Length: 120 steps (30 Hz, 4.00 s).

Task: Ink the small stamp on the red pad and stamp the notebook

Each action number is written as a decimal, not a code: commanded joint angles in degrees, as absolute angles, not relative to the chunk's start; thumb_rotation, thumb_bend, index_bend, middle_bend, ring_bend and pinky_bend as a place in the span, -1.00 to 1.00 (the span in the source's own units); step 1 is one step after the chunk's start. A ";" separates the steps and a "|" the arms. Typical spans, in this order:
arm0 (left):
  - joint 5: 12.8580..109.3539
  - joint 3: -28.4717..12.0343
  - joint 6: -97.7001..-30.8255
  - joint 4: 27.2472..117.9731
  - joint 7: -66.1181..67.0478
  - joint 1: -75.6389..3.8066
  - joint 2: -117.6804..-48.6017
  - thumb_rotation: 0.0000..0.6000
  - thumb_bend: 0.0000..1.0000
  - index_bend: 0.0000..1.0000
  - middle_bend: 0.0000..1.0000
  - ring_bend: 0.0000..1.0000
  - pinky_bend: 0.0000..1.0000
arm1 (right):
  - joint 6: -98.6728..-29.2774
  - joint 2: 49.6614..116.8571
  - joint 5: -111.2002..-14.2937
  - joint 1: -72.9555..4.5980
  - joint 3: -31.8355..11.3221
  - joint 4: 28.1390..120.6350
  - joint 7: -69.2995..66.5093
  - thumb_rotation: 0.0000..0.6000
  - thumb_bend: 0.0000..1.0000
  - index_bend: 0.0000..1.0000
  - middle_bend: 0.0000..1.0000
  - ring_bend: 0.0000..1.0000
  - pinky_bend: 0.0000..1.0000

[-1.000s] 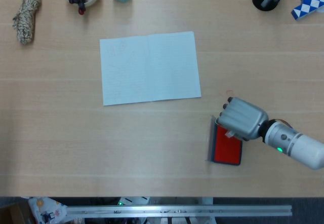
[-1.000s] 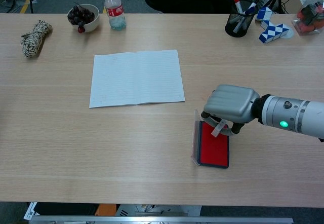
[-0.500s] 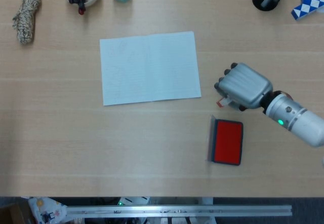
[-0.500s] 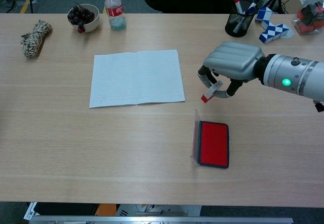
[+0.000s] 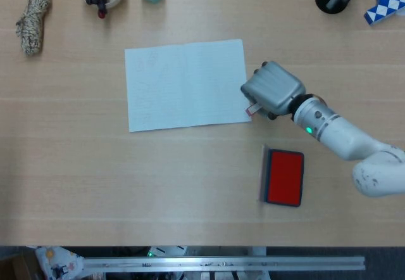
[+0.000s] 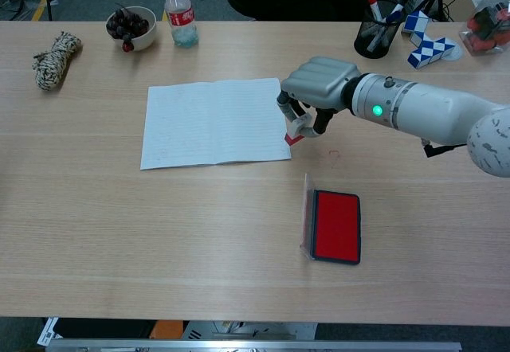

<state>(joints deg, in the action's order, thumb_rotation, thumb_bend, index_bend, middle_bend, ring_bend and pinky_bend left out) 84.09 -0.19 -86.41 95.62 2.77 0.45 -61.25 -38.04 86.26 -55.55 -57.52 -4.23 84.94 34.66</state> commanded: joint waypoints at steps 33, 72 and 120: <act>82.46 -0.44 -85.05 94.78 2.63 0.24 -61.45 1.00 -0.61 -0.72 -0.78 -0.59 -0.66 | -34.49 100.32 -45.05 -67.50 -0.83 67.99 38.29 1.00 -0.35 0.52 0.19 -0.08 -0.19; 81.94 -0.43 -84.86 94.36 2.21 0.54 -61.35 1.00 -0.61 -0.74 -0.79 -0.59 -0.66 | -35.76 101.34 -43.69 -68.15 0.04 66.68 38.22 1.00 -0.35 0.54 0.21 -0.07 -0.19; 83.53 0.42 -84.49 96.14 3.84 0.21 -61.35 1.00 -0.61 -0.74 -0.79 -0.59 -0.66 | -41.55 87.35 -53.39 -54.18 5.44 75.14 31.61 1.00 -0.40 0.43 0.05 -0.19 -0.23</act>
